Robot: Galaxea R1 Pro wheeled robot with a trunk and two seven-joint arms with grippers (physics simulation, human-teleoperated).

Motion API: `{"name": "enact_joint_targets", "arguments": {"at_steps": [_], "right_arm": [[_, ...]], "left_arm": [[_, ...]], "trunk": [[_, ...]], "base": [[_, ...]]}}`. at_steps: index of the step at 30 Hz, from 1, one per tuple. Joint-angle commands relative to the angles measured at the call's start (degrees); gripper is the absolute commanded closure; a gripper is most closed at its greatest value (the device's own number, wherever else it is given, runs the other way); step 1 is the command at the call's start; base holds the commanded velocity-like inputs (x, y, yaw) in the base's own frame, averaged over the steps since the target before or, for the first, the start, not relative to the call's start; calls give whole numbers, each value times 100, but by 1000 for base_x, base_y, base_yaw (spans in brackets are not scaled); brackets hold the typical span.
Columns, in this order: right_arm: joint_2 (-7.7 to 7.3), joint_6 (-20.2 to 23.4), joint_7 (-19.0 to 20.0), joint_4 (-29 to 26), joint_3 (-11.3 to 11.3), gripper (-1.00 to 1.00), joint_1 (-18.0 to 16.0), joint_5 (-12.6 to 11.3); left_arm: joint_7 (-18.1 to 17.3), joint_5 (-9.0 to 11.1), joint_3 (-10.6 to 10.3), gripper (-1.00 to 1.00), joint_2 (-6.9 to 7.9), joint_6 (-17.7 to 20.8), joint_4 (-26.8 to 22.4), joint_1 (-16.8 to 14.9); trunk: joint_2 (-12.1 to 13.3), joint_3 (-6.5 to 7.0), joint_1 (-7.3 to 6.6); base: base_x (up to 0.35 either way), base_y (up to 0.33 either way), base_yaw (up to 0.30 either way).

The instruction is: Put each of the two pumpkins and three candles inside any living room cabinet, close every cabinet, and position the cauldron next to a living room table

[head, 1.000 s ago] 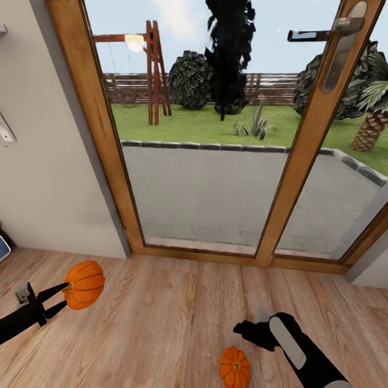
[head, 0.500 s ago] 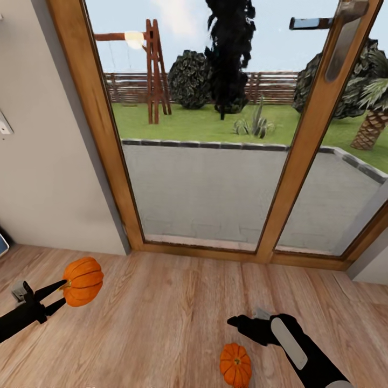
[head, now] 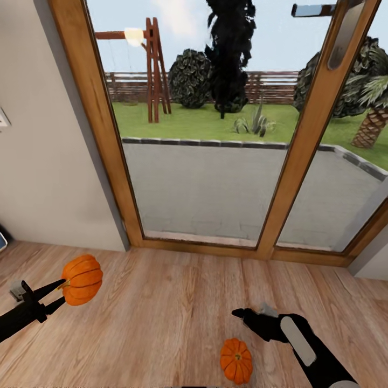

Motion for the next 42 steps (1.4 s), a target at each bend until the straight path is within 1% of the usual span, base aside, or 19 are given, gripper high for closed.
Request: {"name": "enact_joint_targets", "arguments": {"at_steps": [1,4,5,7,9,10,12,14,17,25,39,42], "right_arm": [[-5,12,100,-3,-44,-100,-3,-1],[-10,11,275,1,-123,-100,-3,-4],[-11,9,286,2,-130,-100,-3,-5],[-12,4,320,3,-216,-100,-3,-6],[-13,7,343,4,-434,-100,-3,-7],[-15,8,346,4,-495,-100,-3,-7],[-20,9,355,4,-712,-100,-3,-1],[-21,10,358,4,-779,-100,-3,4],[-22,10,359,4,-816,-100,-3,2],[-22,10,368,1,-826,-100,-3,65],[-31,10,368,-4,-831,-100,-3,32],[-62,10,368,-4,-834,-100,-3,8]], "left_arm": [[-70,51,-35,100,7,51,-20,-7],[-447,40,-124,100,7,46,-129,-1],[-510,30,-156,100,8,47,-140,-1],[-690,-23,-294,100,13,50,-166,1],[-770,-52,-363,100,13,51,-177,1],[-781,-56,-374,100,13,51,-178,1],[-811,-66,-400,100,9,51,-182,1],[-819,-69,-411,100,8,52,-183,1],[-824,-71,-418,100,7,52,-184,2],[-822,-72,-421,100,-2,52,-184,2],[-818,-72,-429,100,-3,51,-184,2],[-818,-72,-428,100,-3,51,-184,2]], "trunk": [[-44,-23,21],[-164,-77,87],[-204,-95,109],[-284,-131,153],[-289,-175,159],[-291,-197,162],[-293,-242,167],[-296,-286,172],[-300,-352,180],[-311,-530,201],[-329,-840,237],[-333,-906,244]], "base": [[0,0,0],[0,0,0],[0,0,0],[0,0,0],[0,0,0],[0,0,0],[0,0,0],[0,0,0],[0,0,0],[0,0,0],[0,0,0],[0,0,0]]}}
